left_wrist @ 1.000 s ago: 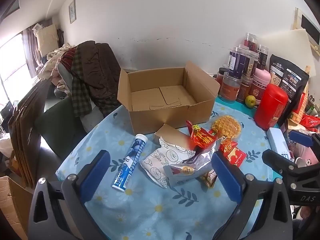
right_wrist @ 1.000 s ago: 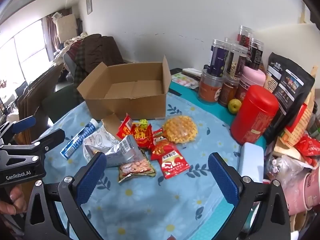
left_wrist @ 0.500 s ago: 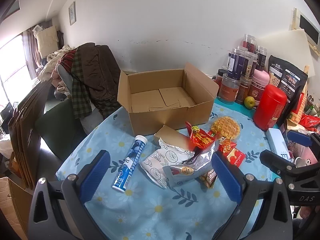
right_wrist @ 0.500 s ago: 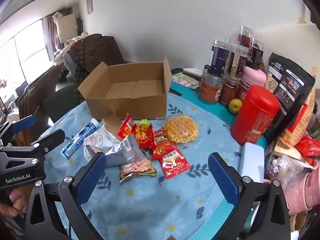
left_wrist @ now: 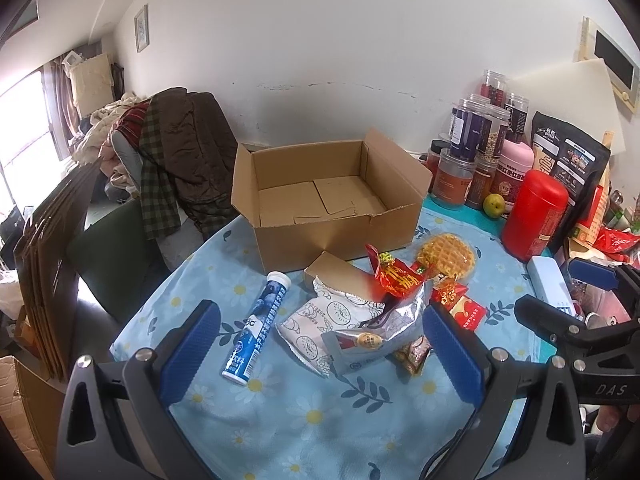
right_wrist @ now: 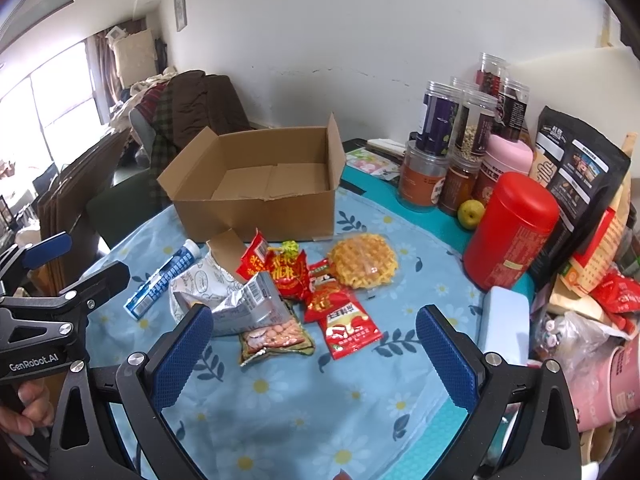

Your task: Organize snacks

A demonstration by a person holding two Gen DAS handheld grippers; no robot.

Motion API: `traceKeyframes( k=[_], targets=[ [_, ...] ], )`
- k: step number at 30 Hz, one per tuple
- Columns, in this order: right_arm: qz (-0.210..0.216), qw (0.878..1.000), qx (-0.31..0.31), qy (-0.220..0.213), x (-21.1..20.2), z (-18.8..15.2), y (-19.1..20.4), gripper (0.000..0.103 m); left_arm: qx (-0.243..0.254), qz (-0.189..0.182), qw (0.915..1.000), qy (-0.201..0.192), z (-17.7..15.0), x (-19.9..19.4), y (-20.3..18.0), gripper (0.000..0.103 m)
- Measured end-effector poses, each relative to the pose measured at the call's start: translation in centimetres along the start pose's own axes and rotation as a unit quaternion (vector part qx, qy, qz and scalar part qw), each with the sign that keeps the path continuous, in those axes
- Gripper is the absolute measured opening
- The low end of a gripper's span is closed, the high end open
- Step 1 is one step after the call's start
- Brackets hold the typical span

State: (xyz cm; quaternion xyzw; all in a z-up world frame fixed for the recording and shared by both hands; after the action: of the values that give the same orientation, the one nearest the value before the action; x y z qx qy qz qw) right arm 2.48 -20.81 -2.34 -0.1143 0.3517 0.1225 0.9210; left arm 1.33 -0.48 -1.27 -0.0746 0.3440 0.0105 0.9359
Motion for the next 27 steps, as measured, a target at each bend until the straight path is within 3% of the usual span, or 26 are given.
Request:
traceKeyframes(
  k=[27],
  targets=[
    [0.001,1.0,0.001,-0.005,-0.38,0.38,-0.09,0.103,0.01,-0.009,0.9999,0.001,-0.12,-0.36,-0.37,0.103]
  ],
)
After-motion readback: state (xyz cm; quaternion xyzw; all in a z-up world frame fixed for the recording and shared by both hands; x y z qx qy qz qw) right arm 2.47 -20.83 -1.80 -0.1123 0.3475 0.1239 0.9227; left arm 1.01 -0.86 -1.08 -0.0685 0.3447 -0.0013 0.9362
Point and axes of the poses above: each gripper's, at about its wrist camera, not at the fingertips, and x roughly the way its jaws point, y to its left, z to its top, the point moved 3 cm from there along x, roughly the way its jaws point, and after that the axes turned 10 degrees about -x, right-handed, at the moved point
